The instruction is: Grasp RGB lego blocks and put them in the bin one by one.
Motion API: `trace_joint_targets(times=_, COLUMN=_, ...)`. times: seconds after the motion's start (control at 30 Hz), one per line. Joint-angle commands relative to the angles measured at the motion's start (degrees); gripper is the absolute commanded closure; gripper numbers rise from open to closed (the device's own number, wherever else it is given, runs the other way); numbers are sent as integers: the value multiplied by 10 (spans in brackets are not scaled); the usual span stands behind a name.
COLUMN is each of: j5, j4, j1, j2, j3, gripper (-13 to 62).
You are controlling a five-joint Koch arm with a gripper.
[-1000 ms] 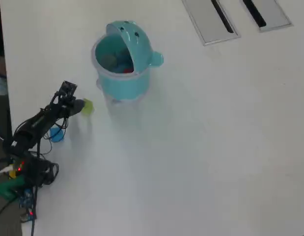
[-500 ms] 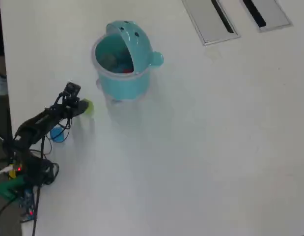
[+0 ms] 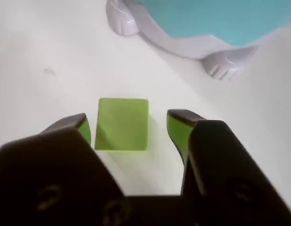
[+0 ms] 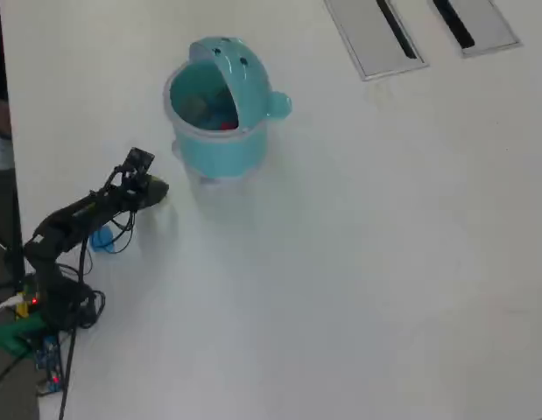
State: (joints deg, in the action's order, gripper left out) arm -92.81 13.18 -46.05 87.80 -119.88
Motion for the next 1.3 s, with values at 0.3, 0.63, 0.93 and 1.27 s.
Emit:
trace_joint_targets(times=0.3, j5=-5, j4=-65, j1=-10, j2=-19, j3=15, gripper=198)
trace_joint_targets(times=0.63, j5=-3, j4=-101, j1=-20, j2=-45, j3=-18, gripper=198)
trace_joint_targets(times=0.93, j5=8, j4=-136, j1=-23, j2=-77, j3=-16, gripper=239)
trace_joint_targets(times=1.27, j5=54, j4=-146, j1=-37, j2=-56, j3=-31, gripper=412)
